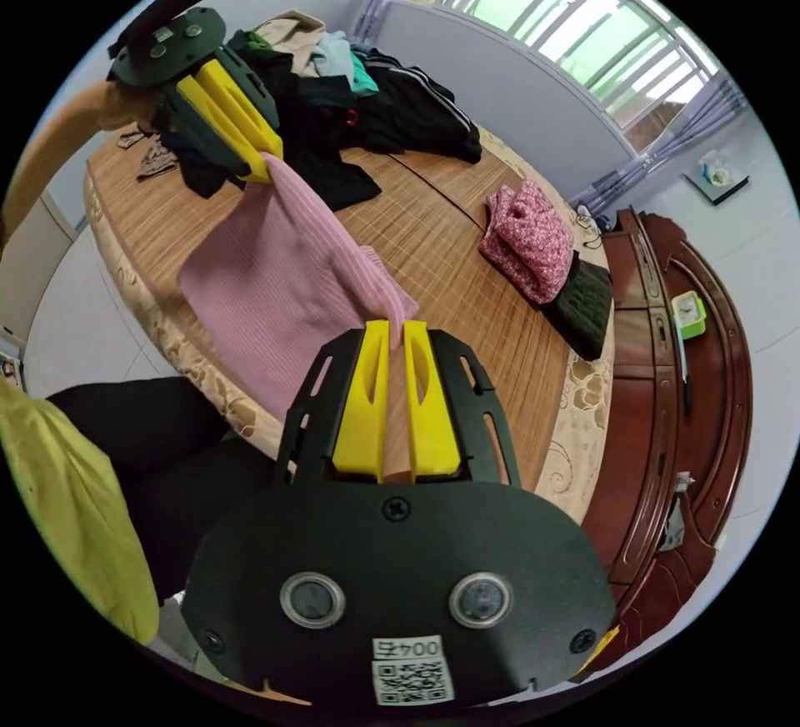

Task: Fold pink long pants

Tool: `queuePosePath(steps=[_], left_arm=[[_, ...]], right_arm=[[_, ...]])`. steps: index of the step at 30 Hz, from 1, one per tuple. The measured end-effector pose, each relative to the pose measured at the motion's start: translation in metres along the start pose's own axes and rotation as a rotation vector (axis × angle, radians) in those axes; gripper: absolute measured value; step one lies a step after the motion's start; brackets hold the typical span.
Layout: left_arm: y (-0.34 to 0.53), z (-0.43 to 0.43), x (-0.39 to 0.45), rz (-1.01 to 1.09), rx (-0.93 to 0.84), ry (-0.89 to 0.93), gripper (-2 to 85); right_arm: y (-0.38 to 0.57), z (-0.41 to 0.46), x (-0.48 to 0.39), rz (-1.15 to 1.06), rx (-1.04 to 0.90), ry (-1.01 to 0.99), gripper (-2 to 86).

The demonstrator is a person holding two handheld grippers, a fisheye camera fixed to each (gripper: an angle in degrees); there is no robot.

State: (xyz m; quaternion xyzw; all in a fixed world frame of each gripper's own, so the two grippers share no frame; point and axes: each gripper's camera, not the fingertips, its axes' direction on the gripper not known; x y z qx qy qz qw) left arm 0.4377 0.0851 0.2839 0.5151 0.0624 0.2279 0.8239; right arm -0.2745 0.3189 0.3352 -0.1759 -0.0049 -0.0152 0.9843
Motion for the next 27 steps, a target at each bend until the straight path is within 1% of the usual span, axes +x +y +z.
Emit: queuePosePath(steps=[4,6,12,16,18,21,23,25,26,27], left_arm=[[-0.035,0.081,-0.038,0.000,-0.053,-0.058,2.2],[-0.045,0.120,-0.053,-0.013,-0.075,-0.057,2.3],[-0.055,0.252,-0.093,-0.124,-0.114,0.043,3.4],[-0.041,0.312,-0.117,-0.260,-0.070,0.109,5.7],[-0.028,0.323,-0.128,-0.325,-0.036,0.125,7.2],[0.007,0.319,-0.146,-0.414,0.027,0.114,9.4],[0.040,0.307,-0.150,-0.455,0.084,0.098,10.0],[0.097,0.295,-0.142,-0.477,0.172,0.157,9.9],[0.112,0.295,-0.137,-0.481,0.190,0.177,9.8],[0.143,0.296,-0.123,-0.480,0.222,0.220,9.8]], right_arm=[[-0.041,0.059,0.048,0.013,-0.067,-0.040,3.9],[-0.056,0.084,0.064,0.012,-0.104,-0.055,3.9],[-0.094,0.167,0.108,0.053,-0.203,-0.115,4.1],[-0.115,0.211,0.138,0.175,-0.247,-0.153,5.3],[-0.122,0.214,0.153,0.237,-0.250,-0.135,7.1],[-0.126,0.196,0.183,0.363,-0.200,-0.184,8.1],[-0.127,0.178,0.191,0.366,-0.208,-0.380,8.9],[-0.128,0.173,0.182,0.315,-0.235,-0.523,9.1],[-0.129,0.175,0.171,0.286,-0.261,-0.580,9.1],[-0.129,0.177,0.165,0.276,-0.275,-0.594,9.2]])
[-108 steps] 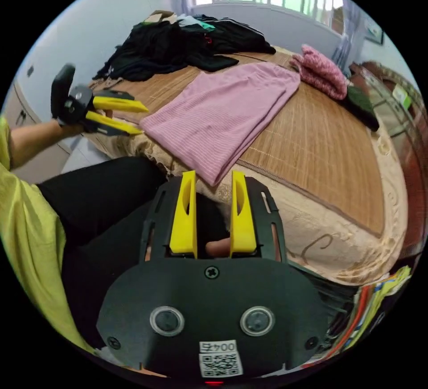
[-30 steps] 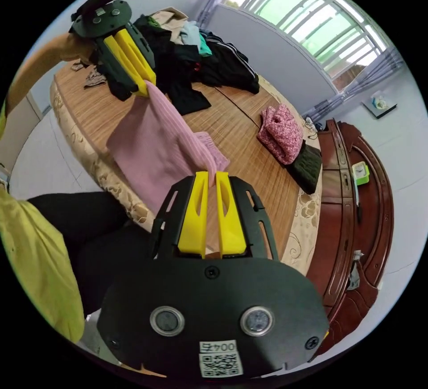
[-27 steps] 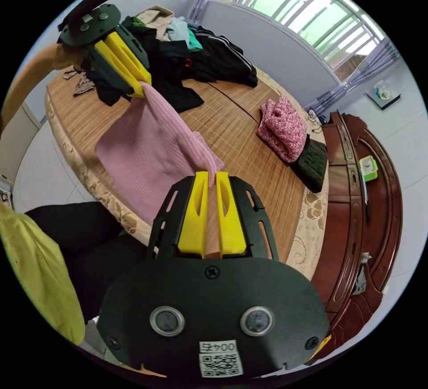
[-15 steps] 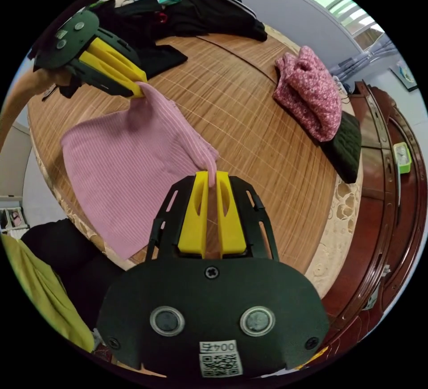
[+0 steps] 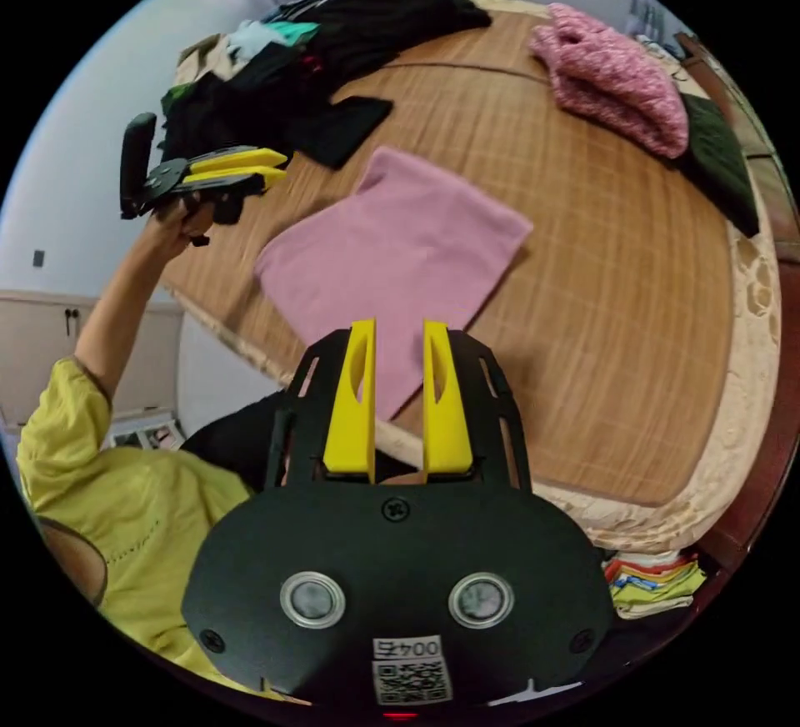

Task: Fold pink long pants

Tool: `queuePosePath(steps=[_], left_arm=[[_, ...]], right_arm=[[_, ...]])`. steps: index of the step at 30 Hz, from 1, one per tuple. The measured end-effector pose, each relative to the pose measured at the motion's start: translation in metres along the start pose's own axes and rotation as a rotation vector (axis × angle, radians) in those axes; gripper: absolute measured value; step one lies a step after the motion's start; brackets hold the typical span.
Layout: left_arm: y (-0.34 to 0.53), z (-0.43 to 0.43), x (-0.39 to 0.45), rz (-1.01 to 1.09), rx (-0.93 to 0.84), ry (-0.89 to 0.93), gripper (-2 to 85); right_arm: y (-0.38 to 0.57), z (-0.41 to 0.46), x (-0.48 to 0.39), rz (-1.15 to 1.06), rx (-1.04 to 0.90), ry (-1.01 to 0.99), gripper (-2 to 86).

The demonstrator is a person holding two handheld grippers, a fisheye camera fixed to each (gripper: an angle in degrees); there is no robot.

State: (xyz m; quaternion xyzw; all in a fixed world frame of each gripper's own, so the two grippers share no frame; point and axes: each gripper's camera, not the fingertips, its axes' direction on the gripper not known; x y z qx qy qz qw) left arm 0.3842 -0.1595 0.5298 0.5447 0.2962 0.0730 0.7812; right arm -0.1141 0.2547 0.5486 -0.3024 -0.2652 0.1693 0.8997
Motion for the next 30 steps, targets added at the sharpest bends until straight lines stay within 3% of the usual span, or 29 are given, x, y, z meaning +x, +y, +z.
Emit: queuePosePath(steps=[7,14,19,30], left_arm=[[0.175,0.056,0.006,-0.024,0.034,0.161,14.3],[0.187,0.115,0.005,-0.048,0.069,0.232,14.0],[0.184,0.141,0.014,-0.075,0.143,0.286,5.4],[0.208,0.172,0.013,-0.173,0.072,0.366,2.0]], right_arm=[[-0.038,0.078,-0.005,0.061,-0.126,0.138,8.0],[-0.093,0.083,0.002,0.046,-0.238,0.170,7.3],[-0.119,0.087,0.011,0.044,-0.259,0.139,7.2],[-0.160,0.098,0.020,0.116,-0.251,0.111,7.2]])
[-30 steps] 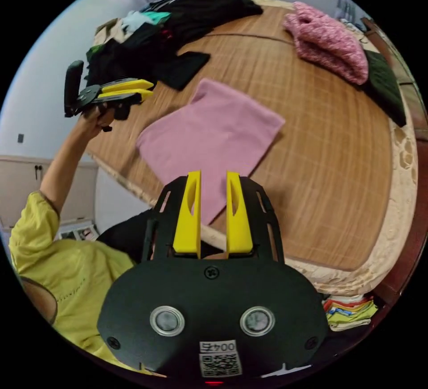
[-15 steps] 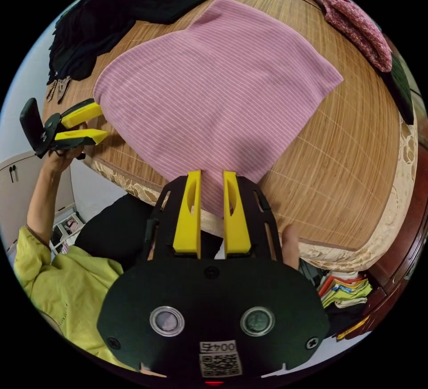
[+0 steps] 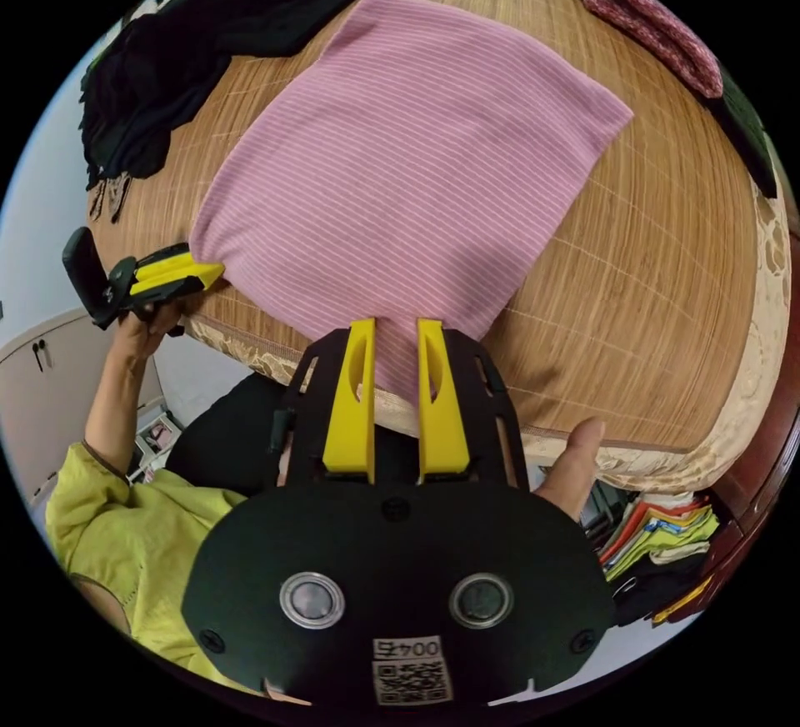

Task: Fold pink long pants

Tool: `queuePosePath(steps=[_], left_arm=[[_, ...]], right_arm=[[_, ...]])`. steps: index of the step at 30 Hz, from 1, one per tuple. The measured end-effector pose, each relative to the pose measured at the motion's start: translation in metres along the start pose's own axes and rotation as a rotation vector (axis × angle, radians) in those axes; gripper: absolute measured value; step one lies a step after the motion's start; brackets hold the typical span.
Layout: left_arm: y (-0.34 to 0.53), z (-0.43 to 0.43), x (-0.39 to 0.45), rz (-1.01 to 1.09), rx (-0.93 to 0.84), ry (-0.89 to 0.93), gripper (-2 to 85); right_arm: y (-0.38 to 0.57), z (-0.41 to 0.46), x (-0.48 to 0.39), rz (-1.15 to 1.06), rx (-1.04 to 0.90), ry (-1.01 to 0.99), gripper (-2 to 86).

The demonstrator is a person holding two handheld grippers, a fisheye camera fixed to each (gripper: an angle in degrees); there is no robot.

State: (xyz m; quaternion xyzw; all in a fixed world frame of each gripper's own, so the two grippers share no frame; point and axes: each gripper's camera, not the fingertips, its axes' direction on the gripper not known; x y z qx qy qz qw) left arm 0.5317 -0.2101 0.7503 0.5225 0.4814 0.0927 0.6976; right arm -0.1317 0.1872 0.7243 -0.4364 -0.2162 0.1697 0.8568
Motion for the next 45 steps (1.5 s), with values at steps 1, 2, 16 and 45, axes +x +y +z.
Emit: queuePosePath(steps=[1,2,16,45], left_arm=[[-0.001,0.001,0.003,-0.004,0.003,0.000,1.9],[-0.002,0.002,0.005,-0.006,0.001,-0.002,1.9],[-0.017,-0.086,0.128,0.044,0.184,-0.279,1.5],[-0.360,0.038,0.275,0.124,-0.115,-0.418,0.3]], right_arm=[[-0.004,0.001,-0.003,-0.027,-0.007,0.021,7.2],[-0.008,0.002,-0.006,-0.059,-0.011,0.044,7.1],[-0.032,0.014,-0.014,-0.058,0.000,0.066,6.9],[0.000,0.062,0.027,-0.181,-0.062,-0.008,7.1]])
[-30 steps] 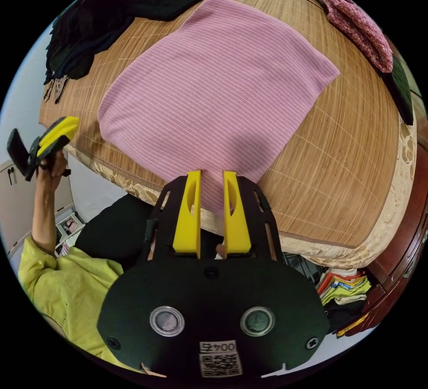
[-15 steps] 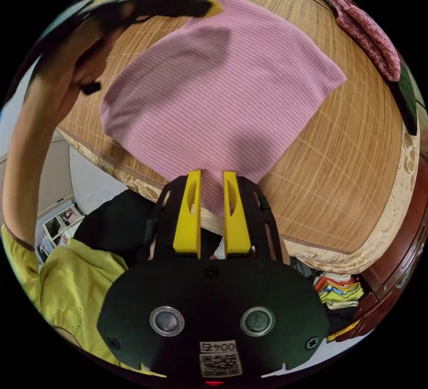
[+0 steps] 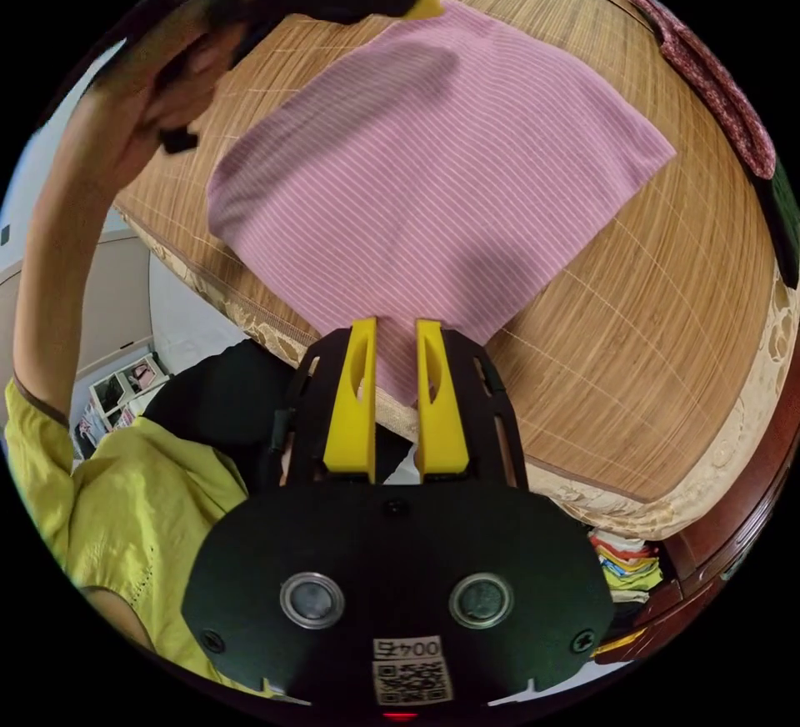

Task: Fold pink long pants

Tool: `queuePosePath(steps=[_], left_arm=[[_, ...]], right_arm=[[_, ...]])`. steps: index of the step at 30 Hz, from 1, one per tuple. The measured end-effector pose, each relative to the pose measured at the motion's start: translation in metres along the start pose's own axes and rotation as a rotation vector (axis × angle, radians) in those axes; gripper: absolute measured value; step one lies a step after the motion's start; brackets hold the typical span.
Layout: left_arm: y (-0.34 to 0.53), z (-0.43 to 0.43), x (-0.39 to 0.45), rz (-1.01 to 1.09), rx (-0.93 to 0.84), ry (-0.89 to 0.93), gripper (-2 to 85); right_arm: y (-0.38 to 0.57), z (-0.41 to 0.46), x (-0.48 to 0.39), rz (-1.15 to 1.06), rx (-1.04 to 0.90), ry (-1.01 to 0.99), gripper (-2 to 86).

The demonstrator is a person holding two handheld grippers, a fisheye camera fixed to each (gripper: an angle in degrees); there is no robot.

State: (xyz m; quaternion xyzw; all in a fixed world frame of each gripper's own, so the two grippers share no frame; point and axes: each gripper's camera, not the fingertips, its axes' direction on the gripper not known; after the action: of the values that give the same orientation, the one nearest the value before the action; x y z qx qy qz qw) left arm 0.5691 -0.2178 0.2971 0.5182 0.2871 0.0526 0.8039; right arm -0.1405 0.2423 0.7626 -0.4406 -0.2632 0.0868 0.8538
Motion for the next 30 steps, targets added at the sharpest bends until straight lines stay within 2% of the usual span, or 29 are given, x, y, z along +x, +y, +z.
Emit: queuePosePath(steps=[2,6,7,11,19,22,27,30], left_arm=[[0.032,-0.016,0.018,0.007,0.020,0.021,0.3],[0.090,0.029,0.048,0.004,-0.133,-0.056,0.3],[0.099,0.031,0.051,-0.004,-0.083,-0.074,0.3],[0.093,0.026,0.048,-0.077,-0.073,-0.059,0.2],[0.076,0.016,0.035,-0.097,-0.109,0.003,0.3],[0.073,0.013,0.040,-0.068,-0.110,-0.037,0.2],[0.070,0.008,0.043,-0.048,-0.108,-0.074,0.3],[0.072,0.005,0.034,-0.059,-0.097,-0.047,0.3]], right_arm=[[0.011,0.006,0.005,0.016,0.009,-0.007,7.1],[0.028,0.016,0.004,0.019,0.008,0.038,7.0],[0.034,0.019,0.004,0.009,0.005,0.061,6.9],[0.055,0.030,0.012,-0.005,-0.018,0.062,6.7],[0.112,0.054,0.025,-0.032,0.015,0.100,6.6],[0.138,0.062,0.038,0.014,0.043,0.063,6.4],[0.198,0.070,0.066,-0.021,0.190,-0.053,5.4],[0.269,0.074,0.098,-0.040,0.457,-0.245,5.5]])
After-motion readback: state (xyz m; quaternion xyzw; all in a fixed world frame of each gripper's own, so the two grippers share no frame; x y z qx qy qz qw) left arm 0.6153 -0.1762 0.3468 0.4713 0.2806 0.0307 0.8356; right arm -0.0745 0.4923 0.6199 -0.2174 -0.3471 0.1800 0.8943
